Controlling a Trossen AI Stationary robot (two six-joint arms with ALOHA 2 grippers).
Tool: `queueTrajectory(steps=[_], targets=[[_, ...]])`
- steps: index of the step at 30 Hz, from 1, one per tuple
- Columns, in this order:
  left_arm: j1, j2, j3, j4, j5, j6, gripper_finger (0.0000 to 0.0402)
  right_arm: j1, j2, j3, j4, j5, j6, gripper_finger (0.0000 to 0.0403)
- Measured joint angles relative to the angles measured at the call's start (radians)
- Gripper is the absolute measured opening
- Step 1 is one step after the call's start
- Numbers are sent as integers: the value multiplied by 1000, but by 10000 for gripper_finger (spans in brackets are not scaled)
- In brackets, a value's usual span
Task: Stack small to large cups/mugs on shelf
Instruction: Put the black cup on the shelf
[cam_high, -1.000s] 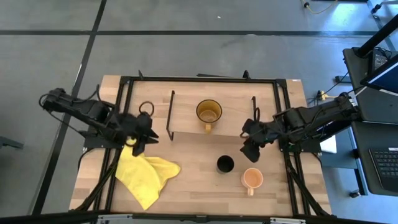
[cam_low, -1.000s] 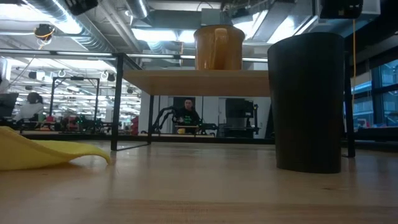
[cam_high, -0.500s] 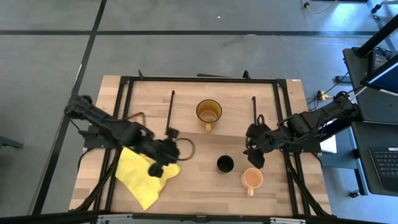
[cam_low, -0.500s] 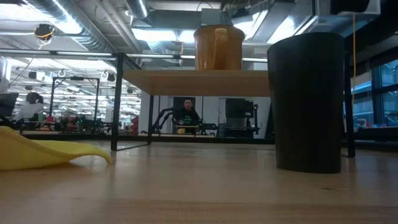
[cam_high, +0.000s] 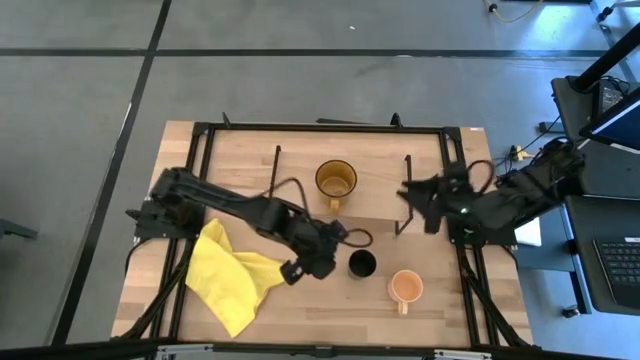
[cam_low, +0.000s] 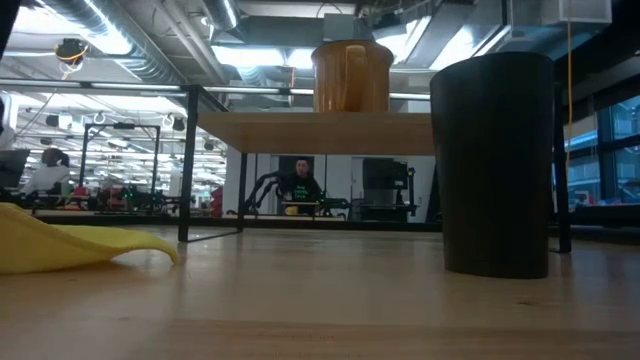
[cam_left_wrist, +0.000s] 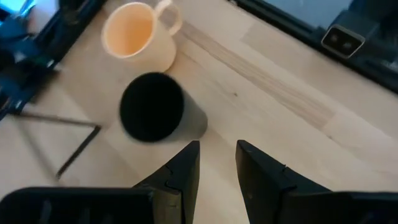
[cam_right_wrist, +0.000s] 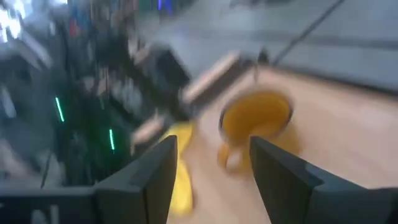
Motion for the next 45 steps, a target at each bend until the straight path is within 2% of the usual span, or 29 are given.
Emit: queueTrajectory(steps=[3, 6, 13, 19, 24, 38, 42, 45], targets=[[-1, 59, 0, 48, 4, 35, 99, 33, -37, 0, 21, 114, -7, 202], [6, 102, 0, 98, 3, 41, 99, 55, -59, 0, 22, 174, -7, 202], [27, 136, 1, 209, 11, 42, 99, 75, -65, 0, 28, 217, -4, 202], [38, 144, 1, 222, 41, 59, 99, 75, -78, 0, 28, 293, -8, 202], [55, 185, 1, 223, 47, 66, 99, 75, -109, 0, 30, 332, -30, 202], [53, 255, 0, 251, 44, 89, 98, 75, -159, 0, 29, 352, -79, 202], [47, 274, 0, 259, 9, 101, 79, 74, -161, 0, 28, 351, -81, 202], [43, 274, 0, 262, -12, 111, 46, 74, -165, 0, 17, 351, -80, 202]])
